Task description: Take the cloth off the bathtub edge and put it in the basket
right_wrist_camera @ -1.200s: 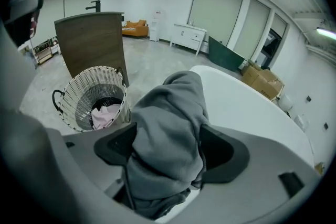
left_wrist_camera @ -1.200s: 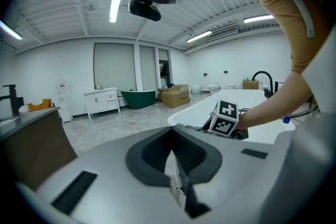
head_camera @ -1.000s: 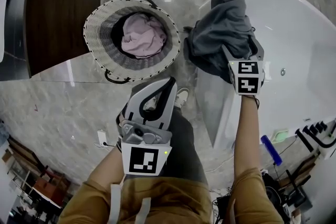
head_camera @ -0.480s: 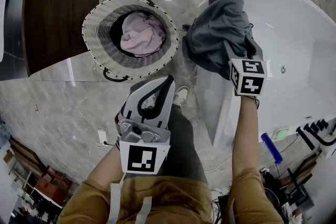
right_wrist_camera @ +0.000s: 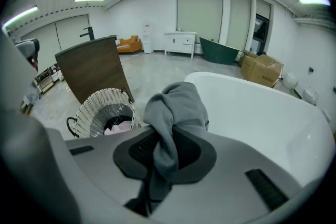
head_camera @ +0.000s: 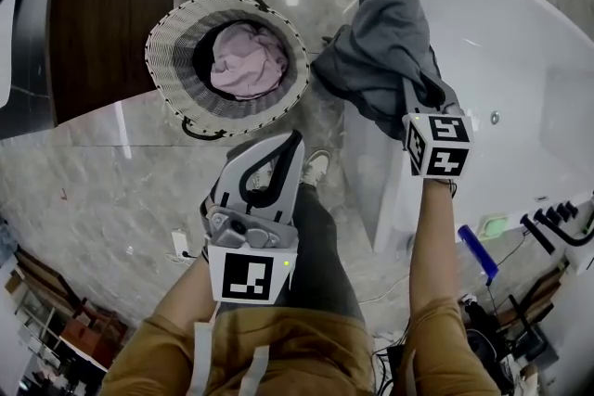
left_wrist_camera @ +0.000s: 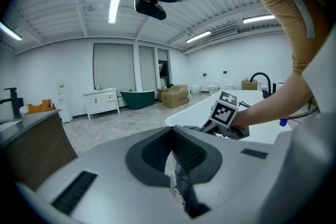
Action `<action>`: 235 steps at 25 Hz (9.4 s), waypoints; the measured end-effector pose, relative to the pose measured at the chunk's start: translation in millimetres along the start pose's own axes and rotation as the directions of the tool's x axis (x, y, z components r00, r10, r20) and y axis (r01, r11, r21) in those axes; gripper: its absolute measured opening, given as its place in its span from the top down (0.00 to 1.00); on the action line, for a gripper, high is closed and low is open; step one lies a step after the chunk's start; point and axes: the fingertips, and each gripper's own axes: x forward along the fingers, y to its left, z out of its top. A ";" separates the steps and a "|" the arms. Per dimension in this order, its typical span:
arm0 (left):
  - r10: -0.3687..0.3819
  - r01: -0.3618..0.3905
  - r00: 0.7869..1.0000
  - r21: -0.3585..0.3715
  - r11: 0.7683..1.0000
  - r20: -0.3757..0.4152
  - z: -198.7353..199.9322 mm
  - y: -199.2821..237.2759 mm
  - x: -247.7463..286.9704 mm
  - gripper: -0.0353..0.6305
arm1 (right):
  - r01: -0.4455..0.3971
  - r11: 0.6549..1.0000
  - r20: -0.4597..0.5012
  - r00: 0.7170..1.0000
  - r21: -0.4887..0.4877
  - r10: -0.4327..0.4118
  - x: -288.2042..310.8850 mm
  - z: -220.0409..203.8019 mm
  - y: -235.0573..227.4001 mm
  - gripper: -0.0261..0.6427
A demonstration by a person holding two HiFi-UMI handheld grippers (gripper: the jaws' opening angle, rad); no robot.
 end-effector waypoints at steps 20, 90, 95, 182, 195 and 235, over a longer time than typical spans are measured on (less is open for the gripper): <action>0.072 -0.078 0.993 0.062 0.995 0.090 121.3 2.9 -84.8 0.94 | -0.141 0.982 0.393 0.916 0.128 0.080 -221.6 135.5 44.9 0.89; 0.441 -0.456 0.856 -0.005 0.890 0.270 236.4 223.1 -284.7 0.94 | -0.297 0.923 0.732 0.568 -0.245 0.377 -479.4 423.1 258.3 0.89; 0.363 -0.389 0.881 0.026 0.921 0.302 234.0 257.5 -275.2 0.94 | -0.245 0.952 0.748 0.593 -0.185 0.298 -465.1 441.9 268.5 0.89; 0.365 -0.383 0.920 -0.131 0.914 -0.143 -213.3 252.3 -30.0 0.94 | -0.489 0.796 -0.145 0.871 -0.356 0.470 206.6 37.0 330.6 0.59; 0.379 -0.388 0.921 -0.113 0.915 -0.090 -154.8 246.1 -55.9 0.94 | -0.508 0.714 -0.086 0.838 -0.481 0.538 136.4 69.8 362.7 0.60; 0.374 -0.392 0.895 0.029 0.920 0.242 208.6 246.3 -193.0 0.94 | -0.272 0.873 0.463 0.762 -0.405 0.452 -260.0 367.9 313.0 0.95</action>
